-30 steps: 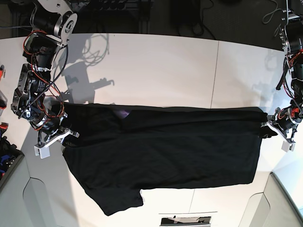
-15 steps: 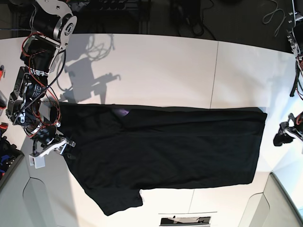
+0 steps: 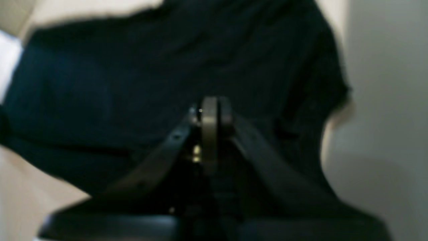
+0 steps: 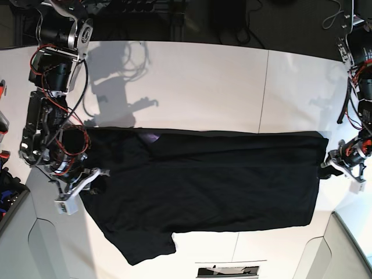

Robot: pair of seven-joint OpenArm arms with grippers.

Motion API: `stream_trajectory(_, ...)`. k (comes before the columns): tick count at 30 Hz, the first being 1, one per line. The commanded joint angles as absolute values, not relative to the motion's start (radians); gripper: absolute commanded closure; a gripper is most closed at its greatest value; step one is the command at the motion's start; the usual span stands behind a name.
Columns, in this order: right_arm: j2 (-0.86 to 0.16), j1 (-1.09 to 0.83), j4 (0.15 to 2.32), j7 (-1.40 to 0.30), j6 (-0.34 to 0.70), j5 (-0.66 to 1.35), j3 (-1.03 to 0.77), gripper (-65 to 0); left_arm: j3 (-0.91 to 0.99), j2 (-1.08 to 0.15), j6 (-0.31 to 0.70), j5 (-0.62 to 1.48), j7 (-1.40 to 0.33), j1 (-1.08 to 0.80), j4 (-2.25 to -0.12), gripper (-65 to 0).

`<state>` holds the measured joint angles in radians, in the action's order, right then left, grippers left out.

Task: Layout the t-shirt on the table in an organized manner, then fold the t-shirt properly
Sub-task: 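Carry the held shirt corners with both grippers back toward the collar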

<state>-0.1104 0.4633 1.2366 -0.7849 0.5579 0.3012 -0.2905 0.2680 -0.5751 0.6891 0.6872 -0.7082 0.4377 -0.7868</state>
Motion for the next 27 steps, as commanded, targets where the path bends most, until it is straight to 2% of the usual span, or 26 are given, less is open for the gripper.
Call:
stream_trajectory(1,-0.116,0.492,1.248,-0.755,0.553,0.292,-0.258,0.0,0.272,-0.586,0.698,0.687,-0.692,0.464,-0.804,0.0)
stream_trajectory(8,-0.116,0.484,1.192,-0.731,0.481,0.163,-0.078,0.0,0.188,-0.518,0.698,0.565,-0.661,0.461,-0.803,0.0)
stream_trajectory(13,-0.122,0.473,1.095,-0.709,0.468,0.161,-0.074,0.0,0.097,-0.513,0.698,0.521,-0.636,0.439,-0.803,0.0)
stream_trajectory(18,-0.125,0.426,1.074,-0.702,0.468,0.169,-0.073,0.0,0.085,-0.513,0.688,0.492,-0.625,0.397,-0.803,0.0)
stream_trajectory(23,-0.134,0.385,1.1,-0.712,0.472,0.229,-0.074,0.0,0.086,-0.525,0.698,0.495,-0.641,0.369,-0.808,0.0)
stream_trajectory(27,-0.153,0.304,1.214,-0.751,0.472,0.253,-0.075,0.0,0.086,-0.55,0.698,0.562,-0.685,0.308,-0.881,0.0)
